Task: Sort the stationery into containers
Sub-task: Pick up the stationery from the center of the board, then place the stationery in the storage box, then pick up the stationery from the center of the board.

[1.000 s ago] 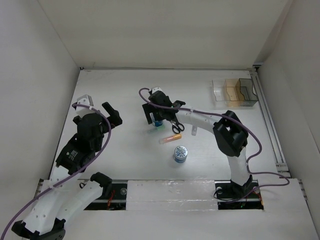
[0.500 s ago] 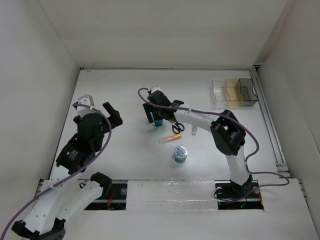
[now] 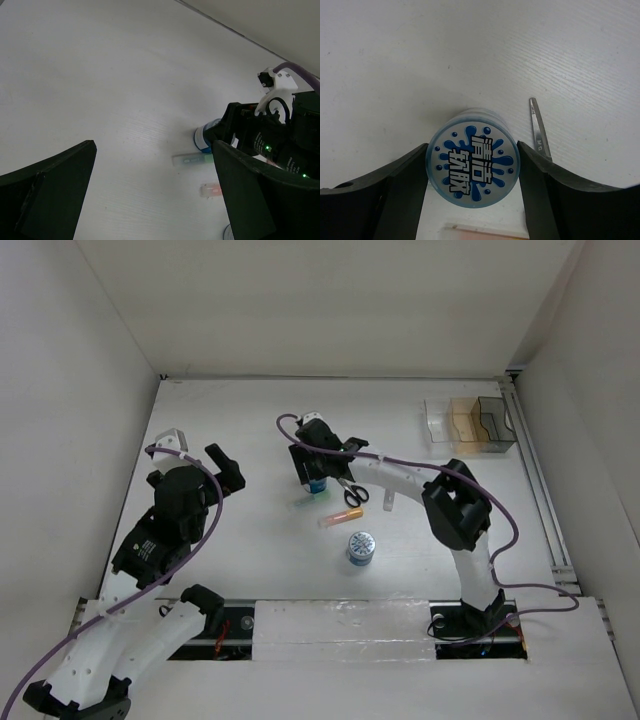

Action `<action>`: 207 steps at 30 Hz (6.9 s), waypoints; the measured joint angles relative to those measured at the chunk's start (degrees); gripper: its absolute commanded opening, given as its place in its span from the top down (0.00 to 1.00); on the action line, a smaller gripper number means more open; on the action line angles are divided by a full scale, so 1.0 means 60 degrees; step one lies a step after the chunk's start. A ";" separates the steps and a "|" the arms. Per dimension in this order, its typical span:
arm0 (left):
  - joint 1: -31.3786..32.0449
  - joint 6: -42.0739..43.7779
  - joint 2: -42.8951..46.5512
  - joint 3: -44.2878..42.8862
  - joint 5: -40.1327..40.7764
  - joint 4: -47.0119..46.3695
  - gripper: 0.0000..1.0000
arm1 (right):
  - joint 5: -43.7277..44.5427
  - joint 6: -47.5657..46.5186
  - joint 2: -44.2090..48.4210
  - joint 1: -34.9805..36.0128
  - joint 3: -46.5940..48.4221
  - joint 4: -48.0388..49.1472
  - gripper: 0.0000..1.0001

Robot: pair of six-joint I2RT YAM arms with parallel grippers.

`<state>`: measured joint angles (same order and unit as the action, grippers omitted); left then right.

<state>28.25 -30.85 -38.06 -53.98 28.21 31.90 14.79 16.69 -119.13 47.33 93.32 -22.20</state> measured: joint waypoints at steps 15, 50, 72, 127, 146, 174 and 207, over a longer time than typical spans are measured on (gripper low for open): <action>0.0000 -0.0004 0.0448 0.0000 0.0033 -0.0004 0.00 | -0.1679 -0.0208 0.1162 -0.3683 0.2477 -0.1082 1.00; 0.0000 0.0251 0.0659 0.0066 -0.0681 -0.0328 0.00 | -0.0929 0.1220 0.1424 -0.8823 -0.0393 0.2058 1.00; 0.0000 0.0251 0.0419 0.0066 -0.0707 -0.0353 0.00 | -0.1574 0.1220 0.0772 -0.9333 -0.0382 0.2524 1.00; 0.0000 0.0240 0.0401 0.0171 -0.0681 -0.0353 0.00 | -0.1282 0.0882 0.1497 -0.7785 -0.0933 0.2779 0.00; 0.0000 -0.0339 -0.3282 -0.0073 0.0426 0.0459 0.00 | 0.2532 0.2248 0.7643 0.1224 -0.5235 -0.1577 0.00; 0.0000 -0.1151 -0.1137 -0.0153 0.1559 0.0940 0.00 | 0.2033 0.3971 0.6910 0.3224 -0.7289 -0.1359 0.02; 0.0000 -0.1126 -0.0787 -0.0153 0.1519 0.0940 0.00 | 0.1337 0.2608 0.6193 0.1435 -0.6069 -0.1016 1.00</action>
<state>28.25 -37.60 -42.78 -54.89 37.32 37.54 22.81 32.34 -81.97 55.94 56.90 -28.29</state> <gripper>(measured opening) 0.997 0.714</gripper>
